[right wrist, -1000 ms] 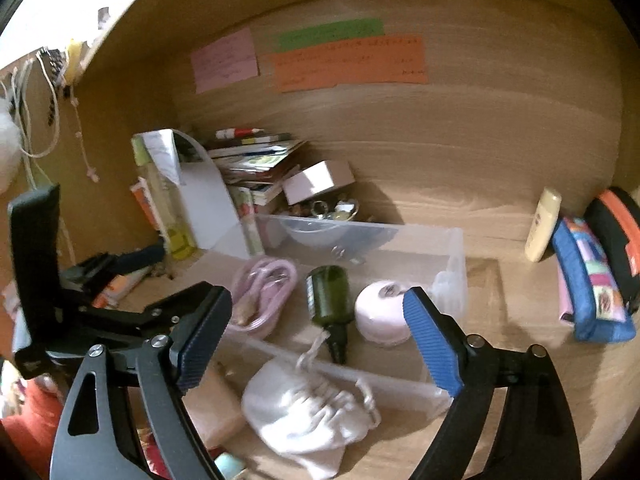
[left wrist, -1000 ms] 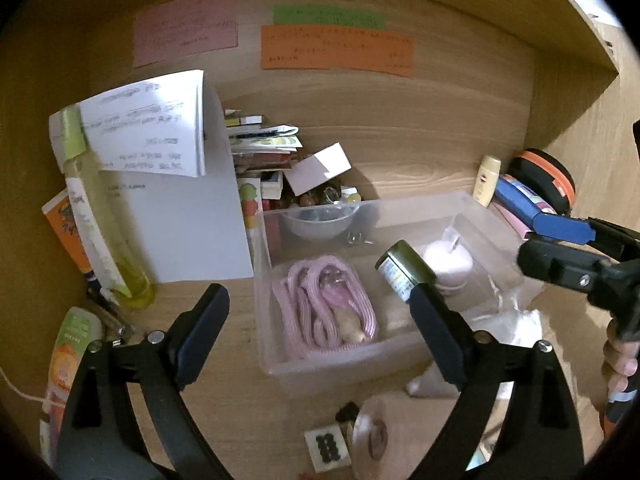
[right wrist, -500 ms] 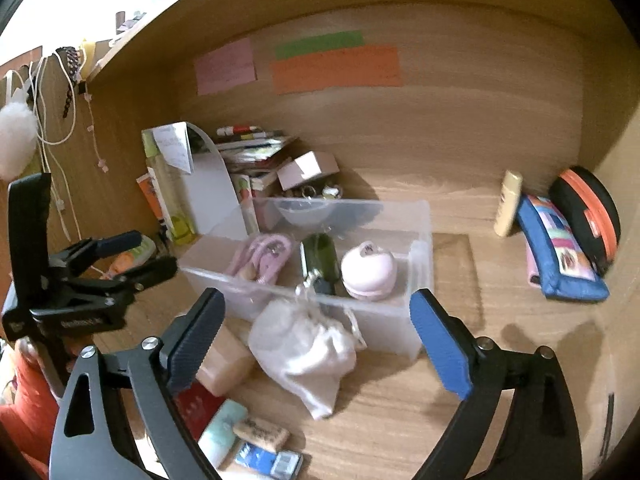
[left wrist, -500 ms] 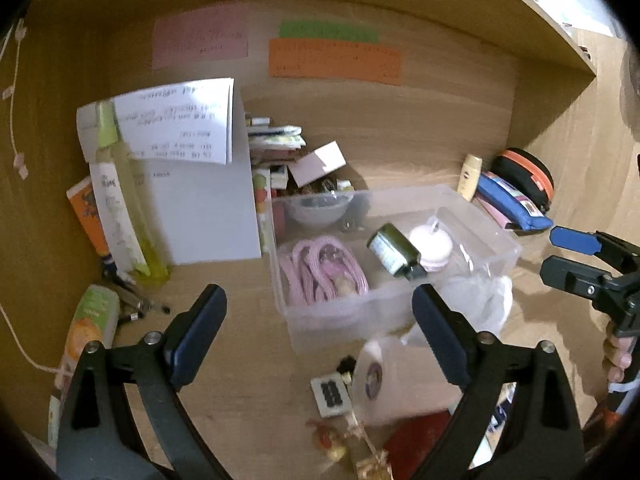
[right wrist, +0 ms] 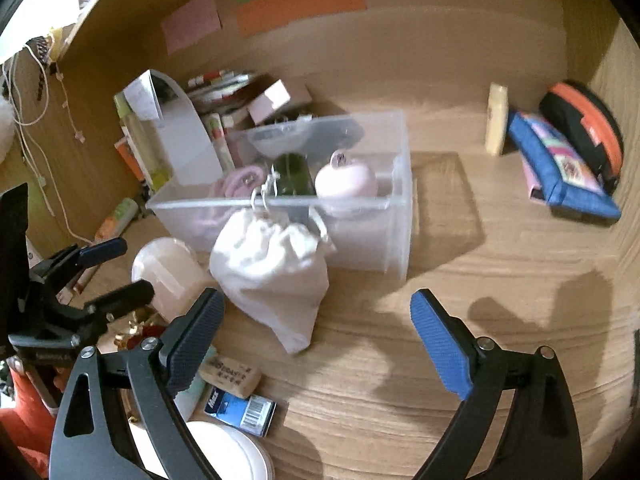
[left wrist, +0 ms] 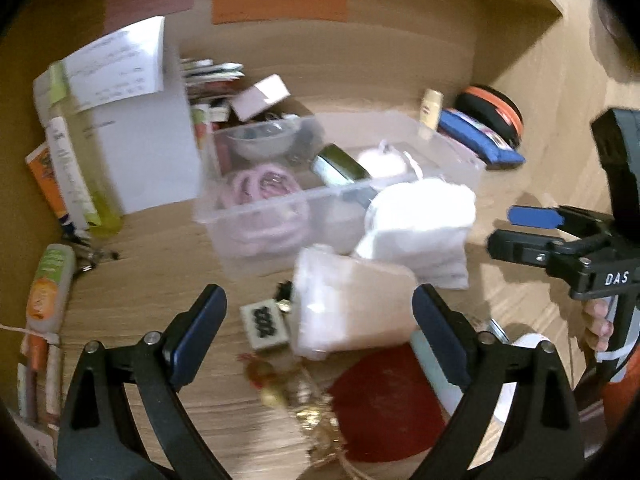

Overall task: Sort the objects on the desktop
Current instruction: 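Grasp the beige jar with the left tool while the right tool grasps the white pouch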

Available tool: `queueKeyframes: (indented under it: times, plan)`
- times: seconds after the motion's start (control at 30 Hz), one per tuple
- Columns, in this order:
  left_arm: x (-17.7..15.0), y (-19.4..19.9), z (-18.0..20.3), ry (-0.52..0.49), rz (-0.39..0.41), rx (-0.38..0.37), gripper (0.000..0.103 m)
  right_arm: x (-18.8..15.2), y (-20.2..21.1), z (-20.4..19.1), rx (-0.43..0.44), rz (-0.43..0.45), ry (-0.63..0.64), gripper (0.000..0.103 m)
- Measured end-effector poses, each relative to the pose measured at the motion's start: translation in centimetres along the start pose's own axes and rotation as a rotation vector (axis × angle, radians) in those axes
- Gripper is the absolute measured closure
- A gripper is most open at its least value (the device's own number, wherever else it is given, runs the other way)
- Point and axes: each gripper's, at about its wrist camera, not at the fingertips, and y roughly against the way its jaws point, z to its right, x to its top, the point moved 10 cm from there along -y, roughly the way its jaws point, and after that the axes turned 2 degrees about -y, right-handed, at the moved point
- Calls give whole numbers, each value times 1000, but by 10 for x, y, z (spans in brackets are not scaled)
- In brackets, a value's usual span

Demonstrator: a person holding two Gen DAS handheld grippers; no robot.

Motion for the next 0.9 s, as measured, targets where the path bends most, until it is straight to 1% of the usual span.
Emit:
queueKeyframes:
  times: [0.03, 0.13, 0.33, 0.43, 0.53, 0.6, 0.73, 0.8, 0.83, 0.87, 0.9]
  plan:
    - [-1, -3, 5, -14, -9, -11, 8, -2, -3, -1, 13, -14, -3, 10]
    - [-4, -11, 10, -28, -31, -6, 8, -5, -13, -3, 24, -53, 11, 10]
    - [-7, -28, 13, -17, -88, -12, 8, 6, -32, -9, 11, -99, 66, 10]
    - [-8, -34, 16, -40, -103, 5, 8, 9, -43, -13, 27, -131, 89, 10]
    - [-6, -38, 15, -63, -106, 31, 8, 10, -51, -17, 43, -158, 99, 10]
    - [-5, -39, 14, -66, -105, 35, 8, 13, -54, -21, 45, -161, 118, 10]
    - [-1, -38, 12, -64, -77, 41, 8, 13, -62, -28, 66, -169, 148, 11]
    - [1, -38, 13, -66, -67, 38, 12, 12, -66, -30, 84, -168, 136, 15]
    - [1, -38, 14, -63, -67, 23, 15, 11, -67, -31, 97, -171, 133, 26]
    - [1, -38, 15, -60, -69, 8, 20, 10, -68, -34, 127, -181, 132, 37]
    - [1, -39, 16, -58, -70, -7, 22, 9, -69, -36, 149, -191, 129, 40]
